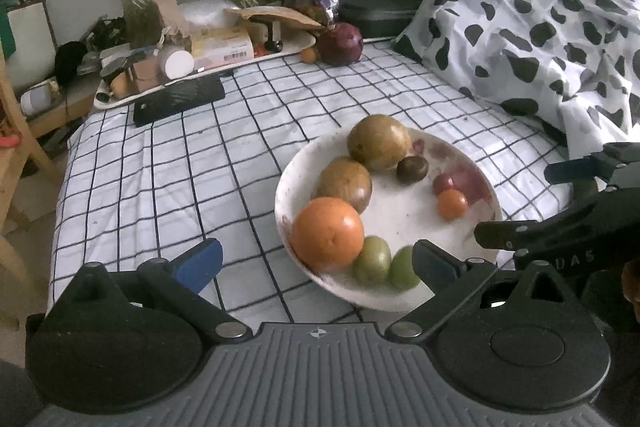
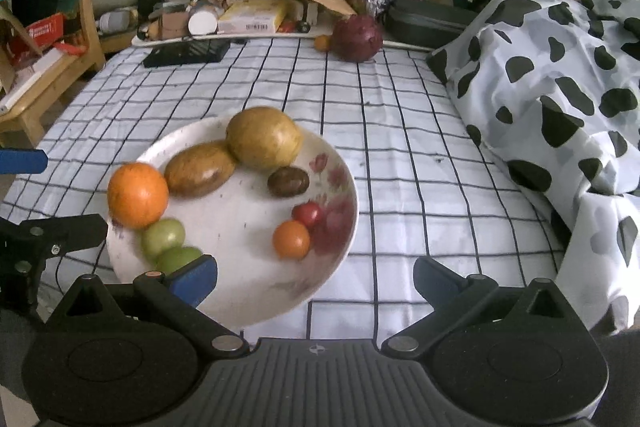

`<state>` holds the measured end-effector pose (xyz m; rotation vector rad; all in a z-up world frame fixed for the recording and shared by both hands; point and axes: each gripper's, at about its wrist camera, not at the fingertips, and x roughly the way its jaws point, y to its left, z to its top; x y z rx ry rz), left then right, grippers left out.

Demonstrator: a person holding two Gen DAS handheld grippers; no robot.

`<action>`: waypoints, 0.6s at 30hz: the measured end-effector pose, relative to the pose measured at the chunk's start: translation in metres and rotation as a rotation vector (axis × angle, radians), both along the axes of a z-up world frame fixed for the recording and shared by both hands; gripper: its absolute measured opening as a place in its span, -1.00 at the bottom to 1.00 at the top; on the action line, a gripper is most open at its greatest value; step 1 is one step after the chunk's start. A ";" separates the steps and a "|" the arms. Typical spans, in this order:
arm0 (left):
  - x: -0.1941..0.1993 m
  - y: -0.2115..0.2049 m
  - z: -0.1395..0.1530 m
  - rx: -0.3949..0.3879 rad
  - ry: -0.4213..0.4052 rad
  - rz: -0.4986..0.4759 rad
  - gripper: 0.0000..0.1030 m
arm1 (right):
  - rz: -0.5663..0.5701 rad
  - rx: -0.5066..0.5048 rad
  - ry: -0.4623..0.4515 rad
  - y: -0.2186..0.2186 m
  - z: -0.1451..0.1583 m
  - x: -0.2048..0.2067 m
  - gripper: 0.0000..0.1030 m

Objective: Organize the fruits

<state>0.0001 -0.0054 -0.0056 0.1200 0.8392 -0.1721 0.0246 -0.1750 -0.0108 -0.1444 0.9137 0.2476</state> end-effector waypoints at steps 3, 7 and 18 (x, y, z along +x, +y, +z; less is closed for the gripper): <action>-0.003 -0.002 -0.002 0.006 0.018 0.005 0.99 | -0.005 -0.013 0.009 0.001 -0.002 -0.005 1.00; -0.003 -0.004 -0.006 0.009 0.045 0.004 0.99 | -0.018 -0.020 0.021 0.000 -0.003 -0.006 1.00; 0.002 -0.003 -0.014 -0.008 0.103 0.024 0.99 | -0.025 -0.028 0.041 0.000 -0.008 -0.002 1.00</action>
